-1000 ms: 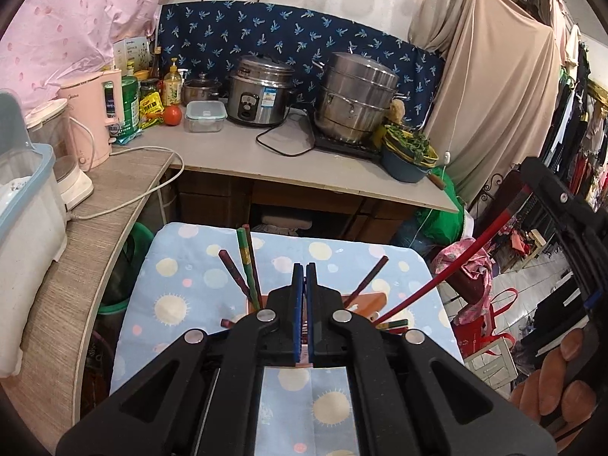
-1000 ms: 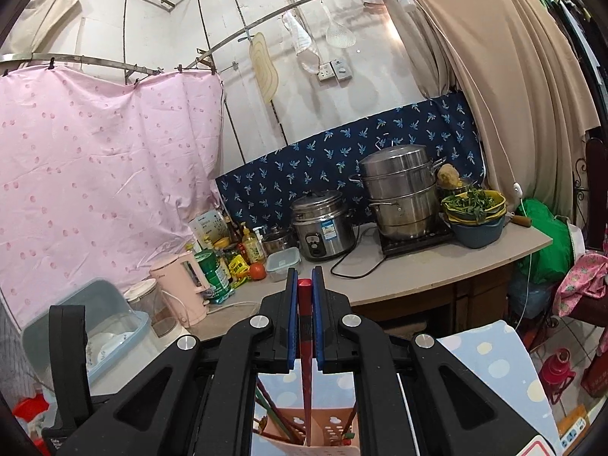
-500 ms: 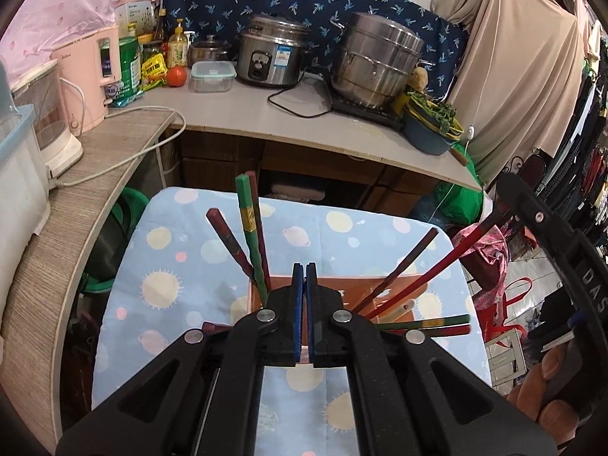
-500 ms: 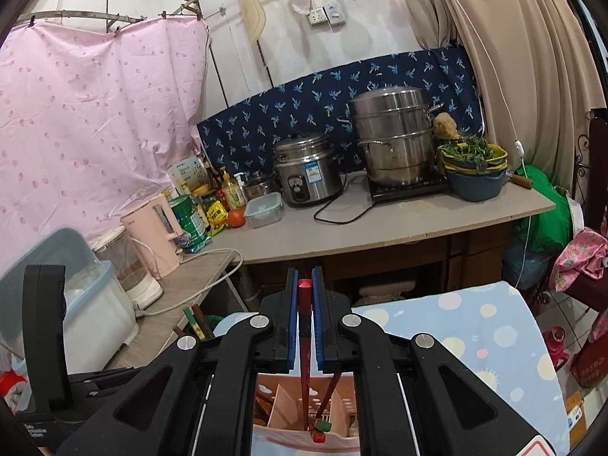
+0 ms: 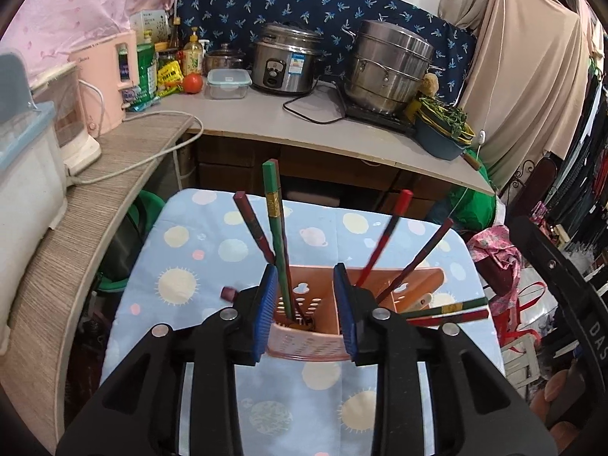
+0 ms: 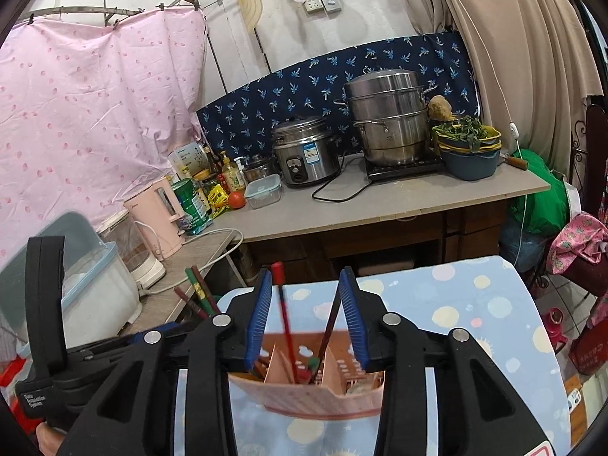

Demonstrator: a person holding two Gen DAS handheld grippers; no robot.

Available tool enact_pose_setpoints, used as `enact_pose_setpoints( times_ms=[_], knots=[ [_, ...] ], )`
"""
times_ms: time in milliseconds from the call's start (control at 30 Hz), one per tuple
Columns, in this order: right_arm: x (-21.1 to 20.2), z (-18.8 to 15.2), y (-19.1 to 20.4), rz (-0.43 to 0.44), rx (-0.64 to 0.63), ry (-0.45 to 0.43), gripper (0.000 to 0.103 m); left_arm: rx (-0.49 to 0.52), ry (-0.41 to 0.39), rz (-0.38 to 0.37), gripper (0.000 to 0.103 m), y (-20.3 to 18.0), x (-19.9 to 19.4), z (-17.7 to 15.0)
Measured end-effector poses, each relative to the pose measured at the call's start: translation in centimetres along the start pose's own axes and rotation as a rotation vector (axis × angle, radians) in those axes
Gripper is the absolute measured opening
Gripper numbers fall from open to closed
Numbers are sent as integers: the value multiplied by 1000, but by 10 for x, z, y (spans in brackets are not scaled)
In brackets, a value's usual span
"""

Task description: Organize utensils

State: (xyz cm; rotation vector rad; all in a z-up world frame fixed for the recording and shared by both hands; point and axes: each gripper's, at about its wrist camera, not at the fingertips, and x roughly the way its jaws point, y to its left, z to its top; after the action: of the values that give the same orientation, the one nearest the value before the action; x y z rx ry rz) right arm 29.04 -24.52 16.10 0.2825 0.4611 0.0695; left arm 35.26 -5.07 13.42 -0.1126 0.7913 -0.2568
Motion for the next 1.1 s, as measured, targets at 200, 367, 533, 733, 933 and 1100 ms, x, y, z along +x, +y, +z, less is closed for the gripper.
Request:
enact_pose_setpoints(
  times_ms=[200,367,533,733,933,1100],
  knots=[
    [-26,-22,1,2,3,31,43,42,-56,46,43,-7,-27,-14],
    [-46,-45,6,-11,-25,51,49,74,-86,89,55,-13,-48,-30],
    [-64,-66,10,-25,-39,76,60,105,-95,139,61,-17,-61,-54],
    [-79,-85,14,-66,-63,107,65,111,-71,165,70,-18,-70,-84],
    [-87,-105,17,-98,-90,131,69,108,-46,181,73,-15,-74,-109],
    [-94,-117,20,-126,-116,141,72,104,-33,198,82,-12,-77,-126]
  ],
)
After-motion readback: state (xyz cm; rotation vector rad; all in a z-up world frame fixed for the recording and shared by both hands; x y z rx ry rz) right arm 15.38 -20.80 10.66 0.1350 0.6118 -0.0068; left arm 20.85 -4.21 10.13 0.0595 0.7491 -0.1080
